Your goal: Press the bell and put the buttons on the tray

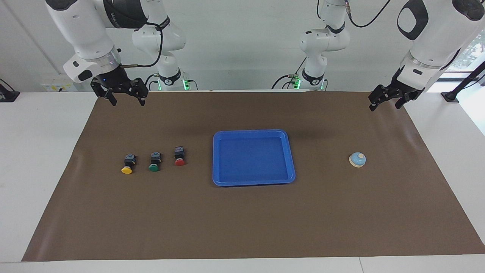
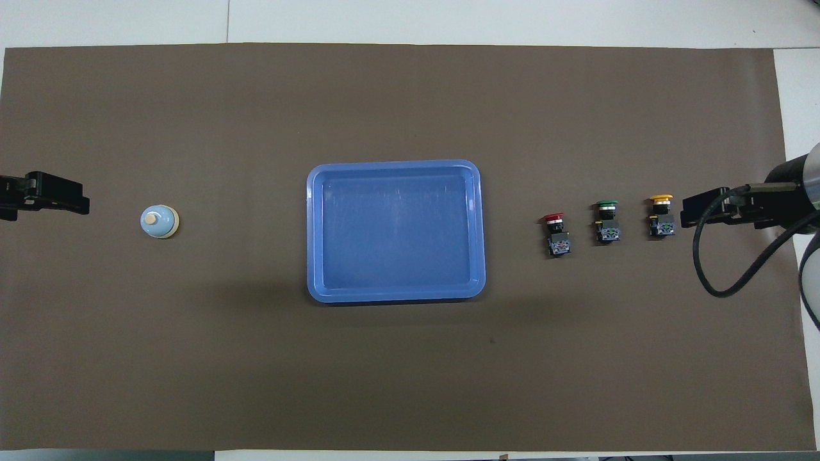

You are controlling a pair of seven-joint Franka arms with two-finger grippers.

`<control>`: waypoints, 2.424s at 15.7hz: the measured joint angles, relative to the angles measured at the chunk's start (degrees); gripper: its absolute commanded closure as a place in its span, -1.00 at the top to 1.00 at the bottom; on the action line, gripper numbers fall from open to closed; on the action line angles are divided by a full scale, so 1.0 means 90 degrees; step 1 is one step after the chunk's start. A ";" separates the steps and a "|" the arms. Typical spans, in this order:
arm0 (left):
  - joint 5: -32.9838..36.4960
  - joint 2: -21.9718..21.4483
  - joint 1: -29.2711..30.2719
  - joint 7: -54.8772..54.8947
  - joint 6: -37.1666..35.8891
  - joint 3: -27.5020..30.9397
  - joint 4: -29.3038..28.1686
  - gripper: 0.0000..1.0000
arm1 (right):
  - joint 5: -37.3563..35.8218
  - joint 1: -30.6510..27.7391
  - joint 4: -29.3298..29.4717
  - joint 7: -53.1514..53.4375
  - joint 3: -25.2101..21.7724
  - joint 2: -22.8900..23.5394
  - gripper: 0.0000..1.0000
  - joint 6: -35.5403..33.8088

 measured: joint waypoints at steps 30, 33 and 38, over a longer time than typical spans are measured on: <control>0.0002 0.0803 0.0526 0.0086 0.2905 -0.0060 -0.2171 -1.00 | 0.0000 0.0000 0.0000 0.0000 0.0000 0.0000 1.00 0.0000; 0.0002 0.0940 0.0429 0.0091 0.3141 -0.0068 -0.2237 -1.00 | 0.0000 0.0000 0.0000 0.0000 0.0000 0.0000 1.00 0.0000; 0.0002 0.1211 0.0391 0.0091 0.3532 -0.0078 -0.2241 -1.00 | 0.0000 0.0000 0.0000 0.0000 0.0000 0.0000 1.00 0.0000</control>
